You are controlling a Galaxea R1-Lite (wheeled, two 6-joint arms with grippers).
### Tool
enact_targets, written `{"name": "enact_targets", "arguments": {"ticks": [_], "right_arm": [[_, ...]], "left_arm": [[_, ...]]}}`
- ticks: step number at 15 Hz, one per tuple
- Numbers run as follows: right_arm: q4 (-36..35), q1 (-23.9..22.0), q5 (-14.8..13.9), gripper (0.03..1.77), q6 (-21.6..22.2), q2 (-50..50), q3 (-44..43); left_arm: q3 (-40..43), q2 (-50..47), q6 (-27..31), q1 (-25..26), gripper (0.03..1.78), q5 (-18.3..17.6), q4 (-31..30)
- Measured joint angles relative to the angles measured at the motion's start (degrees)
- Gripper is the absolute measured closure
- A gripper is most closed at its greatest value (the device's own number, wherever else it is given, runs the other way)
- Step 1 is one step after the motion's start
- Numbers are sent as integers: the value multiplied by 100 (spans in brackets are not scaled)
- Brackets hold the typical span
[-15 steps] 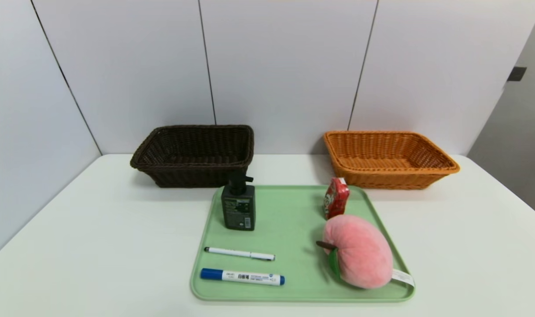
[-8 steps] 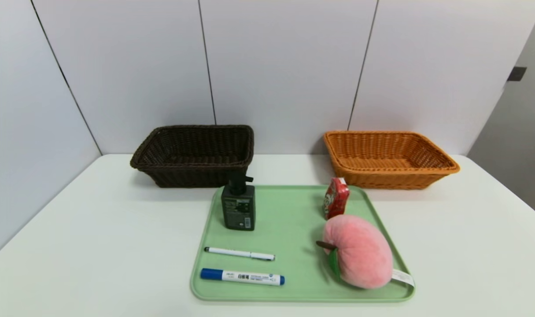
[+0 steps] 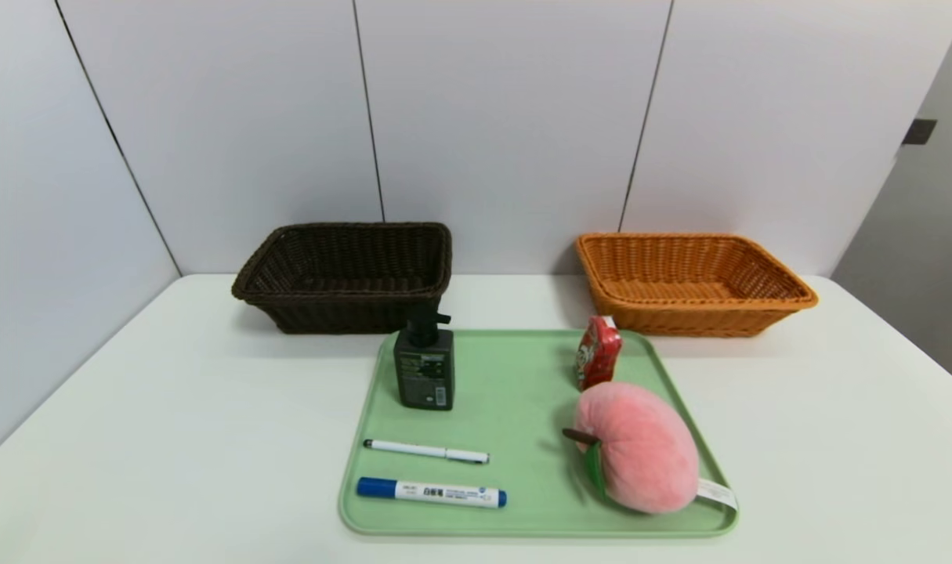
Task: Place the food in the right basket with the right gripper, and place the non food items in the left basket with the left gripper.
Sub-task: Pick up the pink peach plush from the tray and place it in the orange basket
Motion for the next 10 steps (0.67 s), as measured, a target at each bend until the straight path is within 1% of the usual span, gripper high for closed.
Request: {"name": "enact_targets", "arguments": {"ticks": [2, 3, 8, 10], "right_arm": [[-352, 10, 116, 9, -7, 619, -371], [-455, 23, 162, 9, -13, 934, -566], [-595, 69, 524, 9, -57, 2400, -1641], [-597, 72, 581, 9, -61, 2789, -1858]], "left_arm": [[-327, 670, -37, -2, 12, -39, -614], [-490, 974, -45, 0, 12, -55, -788], [-1185, 2384, -232, 0, 12, -105, -1389], [-1499, 2828, -239, 0, 12, -112, -1471]]}}
